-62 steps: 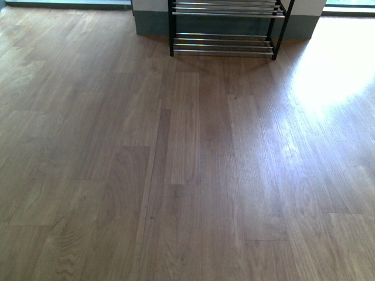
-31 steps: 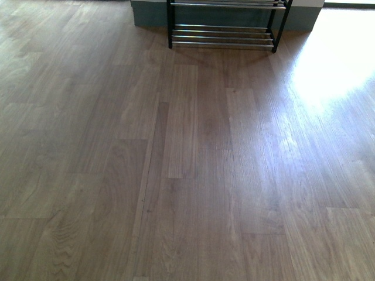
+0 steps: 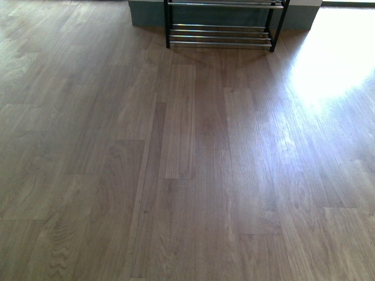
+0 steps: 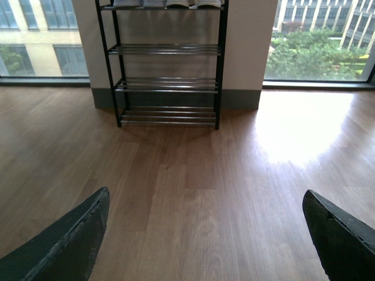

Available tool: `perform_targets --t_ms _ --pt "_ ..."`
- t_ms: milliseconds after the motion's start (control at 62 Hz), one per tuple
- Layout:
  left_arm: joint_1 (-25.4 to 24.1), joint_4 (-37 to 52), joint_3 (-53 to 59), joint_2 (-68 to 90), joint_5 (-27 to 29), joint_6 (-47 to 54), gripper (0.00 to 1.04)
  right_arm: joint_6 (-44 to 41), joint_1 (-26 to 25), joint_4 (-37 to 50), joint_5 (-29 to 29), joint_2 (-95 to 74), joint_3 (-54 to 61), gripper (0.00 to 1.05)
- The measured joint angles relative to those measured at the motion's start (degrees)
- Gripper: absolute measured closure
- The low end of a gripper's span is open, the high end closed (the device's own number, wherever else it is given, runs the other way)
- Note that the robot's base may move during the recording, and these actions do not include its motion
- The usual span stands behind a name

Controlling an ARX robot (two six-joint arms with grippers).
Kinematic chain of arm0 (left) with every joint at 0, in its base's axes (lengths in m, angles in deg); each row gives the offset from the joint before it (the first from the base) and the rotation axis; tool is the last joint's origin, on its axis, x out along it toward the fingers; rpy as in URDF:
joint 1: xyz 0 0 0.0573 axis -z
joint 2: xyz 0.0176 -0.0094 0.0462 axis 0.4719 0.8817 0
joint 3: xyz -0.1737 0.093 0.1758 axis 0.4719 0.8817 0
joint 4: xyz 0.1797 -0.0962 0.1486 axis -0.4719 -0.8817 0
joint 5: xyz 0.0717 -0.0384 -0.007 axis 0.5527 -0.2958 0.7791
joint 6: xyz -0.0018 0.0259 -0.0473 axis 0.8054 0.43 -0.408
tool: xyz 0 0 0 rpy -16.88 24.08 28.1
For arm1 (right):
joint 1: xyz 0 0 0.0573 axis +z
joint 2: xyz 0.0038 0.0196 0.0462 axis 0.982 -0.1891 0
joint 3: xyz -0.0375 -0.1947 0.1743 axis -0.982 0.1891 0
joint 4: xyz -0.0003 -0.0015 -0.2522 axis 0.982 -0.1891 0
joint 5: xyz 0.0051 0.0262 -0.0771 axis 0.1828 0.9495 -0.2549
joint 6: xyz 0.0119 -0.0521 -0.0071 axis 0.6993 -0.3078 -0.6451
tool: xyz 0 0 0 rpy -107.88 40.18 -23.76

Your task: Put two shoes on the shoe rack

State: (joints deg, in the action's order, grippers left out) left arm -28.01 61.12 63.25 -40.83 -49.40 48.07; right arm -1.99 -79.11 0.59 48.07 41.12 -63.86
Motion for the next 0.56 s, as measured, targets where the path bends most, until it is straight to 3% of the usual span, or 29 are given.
perform_targets --t_ms 565 --pt "0.0 0.0 0.0 0.0 0.0 0.0 0.09 0.0 0.0 0.0 0.0 0.0 0.0 0.09"
